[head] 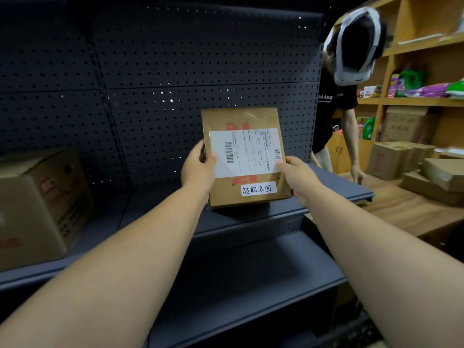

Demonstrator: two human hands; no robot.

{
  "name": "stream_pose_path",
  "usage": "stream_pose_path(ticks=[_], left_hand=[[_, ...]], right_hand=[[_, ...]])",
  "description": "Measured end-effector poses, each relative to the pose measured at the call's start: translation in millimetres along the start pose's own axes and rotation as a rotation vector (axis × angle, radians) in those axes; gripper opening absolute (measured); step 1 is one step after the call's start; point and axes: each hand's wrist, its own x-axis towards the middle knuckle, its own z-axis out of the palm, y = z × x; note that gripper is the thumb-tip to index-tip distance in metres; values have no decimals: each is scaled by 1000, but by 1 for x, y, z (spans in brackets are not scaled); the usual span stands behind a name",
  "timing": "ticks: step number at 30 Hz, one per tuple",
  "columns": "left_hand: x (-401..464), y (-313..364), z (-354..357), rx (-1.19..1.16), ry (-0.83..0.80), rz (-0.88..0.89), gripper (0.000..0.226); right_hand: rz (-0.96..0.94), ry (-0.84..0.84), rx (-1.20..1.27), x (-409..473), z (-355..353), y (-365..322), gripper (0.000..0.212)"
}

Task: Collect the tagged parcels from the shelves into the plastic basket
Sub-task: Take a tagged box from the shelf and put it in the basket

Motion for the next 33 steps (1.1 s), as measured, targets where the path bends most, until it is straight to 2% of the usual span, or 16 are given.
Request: stream_pose_path(ticks=[8,11,17,24,27,33], left_hand=[[-30,12,40,-48,-131,-4,33],[-39,16,59,-69,-228,3,32],[-70,11,88,-81,-467,16,40],[-115,-24,99,-91,-739,-30,42],[-133,-48,99,-67,-806,-29,37],[-166,-101,96,5,-918,-39,38]], right_hand=[[-23,233,-82,-46,-56,-2,22],[9,368,-67,-64,-77,1,14],[86,584,-34,-120,-101,15,30],[186,808,-45,-198,-93,47,26],[248,865,-57,-225,-82,69,23],[399,942,-74,-265,-59,119,31]])
